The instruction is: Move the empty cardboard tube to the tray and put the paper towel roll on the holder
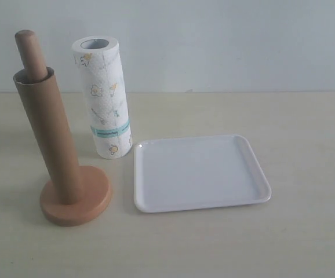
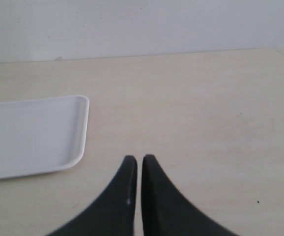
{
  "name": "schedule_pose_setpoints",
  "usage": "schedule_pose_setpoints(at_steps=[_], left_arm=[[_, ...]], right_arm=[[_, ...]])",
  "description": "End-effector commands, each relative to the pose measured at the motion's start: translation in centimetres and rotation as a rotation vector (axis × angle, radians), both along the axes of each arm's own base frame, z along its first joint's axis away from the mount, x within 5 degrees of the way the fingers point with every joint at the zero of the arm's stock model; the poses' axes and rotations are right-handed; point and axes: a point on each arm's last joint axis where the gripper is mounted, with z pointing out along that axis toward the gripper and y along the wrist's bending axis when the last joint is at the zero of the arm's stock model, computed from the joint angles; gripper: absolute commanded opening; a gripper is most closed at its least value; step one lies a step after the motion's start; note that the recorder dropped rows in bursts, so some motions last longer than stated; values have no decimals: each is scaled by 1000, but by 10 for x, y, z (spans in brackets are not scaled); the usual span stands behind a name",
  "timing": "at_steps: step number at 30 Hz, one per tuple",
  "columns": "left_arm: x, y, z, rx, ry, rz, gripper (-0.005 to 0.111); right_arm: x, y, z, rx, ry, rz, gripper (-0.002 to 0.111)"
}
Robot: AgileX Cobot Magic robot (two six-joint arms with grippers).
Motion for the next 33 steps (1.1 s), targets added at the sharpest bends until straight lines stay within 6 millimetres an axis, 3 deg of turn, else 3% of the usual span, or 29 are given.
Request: schedule_pose_setpoints(at_steps=[1,9,17,22,29,33], left_arm=[[12,5,-32,-77,33,68,4],[25,-6,-68,-49,119,18,4],[43,-34,-113,80,161,-136,4],[34,-49,-128,190,17,-306,4],[34,-46,-145,170,56,-279,4],[39,-49,-151,199,83,-290,21]], right_arm=[[0,0,1,0,-12,-3,4],[0,0,1,0,-12,-3,4],[0,0,1,0,-12,-3,4],[0,0,1,0,-12,-3,4],[0,0,1,0,-12,-3,4],[0,0,1,0,-12,-3,4]])
